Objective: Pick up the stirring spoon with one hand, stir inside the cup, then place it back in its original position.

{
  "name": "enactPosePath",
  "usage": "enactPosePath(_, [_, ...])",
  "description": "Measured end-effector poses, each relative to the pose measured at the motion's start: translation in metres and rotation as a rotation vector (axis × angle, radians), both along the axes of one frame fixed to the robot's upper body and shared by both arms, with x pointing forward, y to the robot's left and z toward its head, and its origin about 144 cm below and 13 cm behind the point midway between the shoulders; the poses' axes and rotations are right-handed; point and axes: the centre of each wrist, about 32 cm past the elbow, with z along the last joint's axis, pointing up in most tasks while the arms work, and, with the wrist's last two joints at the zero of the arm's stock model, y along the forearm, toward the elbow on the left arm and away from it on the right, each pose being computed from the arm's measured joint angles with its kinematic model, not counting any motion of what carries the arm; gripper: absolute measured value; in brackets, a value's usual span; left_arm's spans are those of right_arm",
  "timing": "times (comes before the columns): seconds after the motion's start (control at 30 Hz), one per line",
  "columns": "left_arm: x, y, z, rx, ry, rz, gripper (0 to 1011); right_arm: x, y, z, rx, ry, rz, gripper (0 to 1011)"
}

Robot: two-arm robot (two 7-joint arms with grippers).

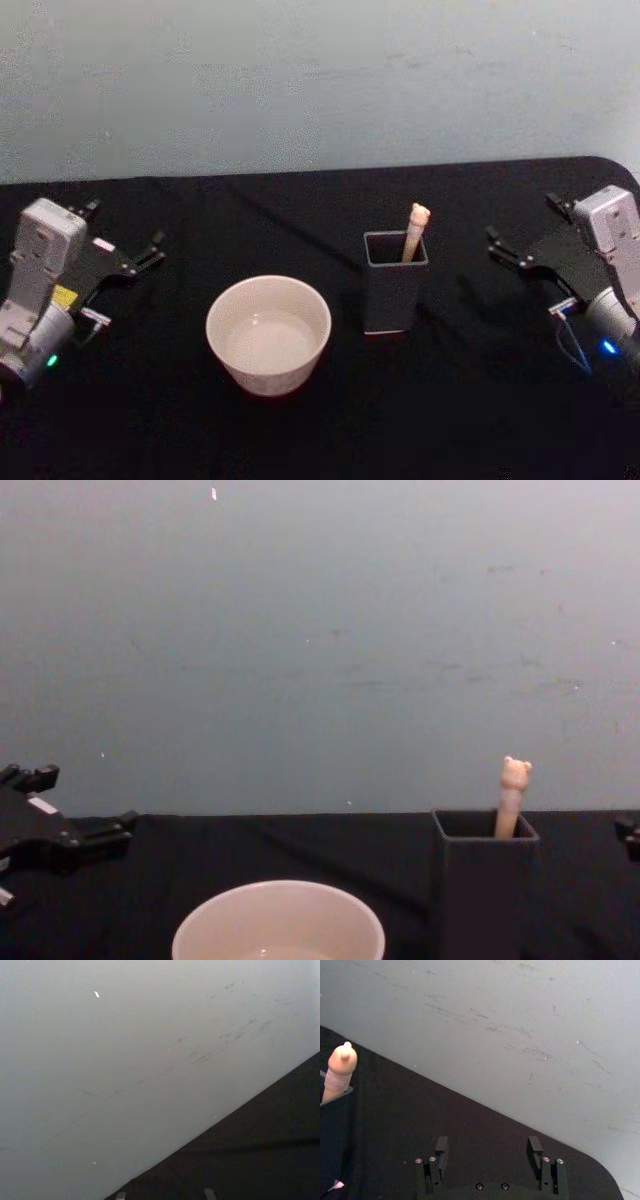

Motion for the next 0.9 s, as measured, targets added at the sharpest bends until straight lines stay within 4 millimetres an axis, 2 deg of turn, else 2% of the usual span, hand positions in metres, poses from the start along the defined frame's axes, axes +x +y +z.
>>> enactPosePath(0.33, [0.0, 0.0, 0.0, 0.0, 0.0, 0.0, 1001, -0.008, -0.01, 0.014, 0.084, 0.026, 0.043, 1002])
enactPosePath(0.6, [0.0, 0.0, 0.0, 0.0, 0.0, 0.0, 1001, -0.03, -0.018, 0.029, 0.159, 0.09, 0.152, 1002])
enactPosePath(0.9, [0.0, 0.0, 0.0, 0.0, 0.0, 0.0, 1001, -0.043, -0.008, 0.033, 0.211, 0.149, 0.249, 1002])
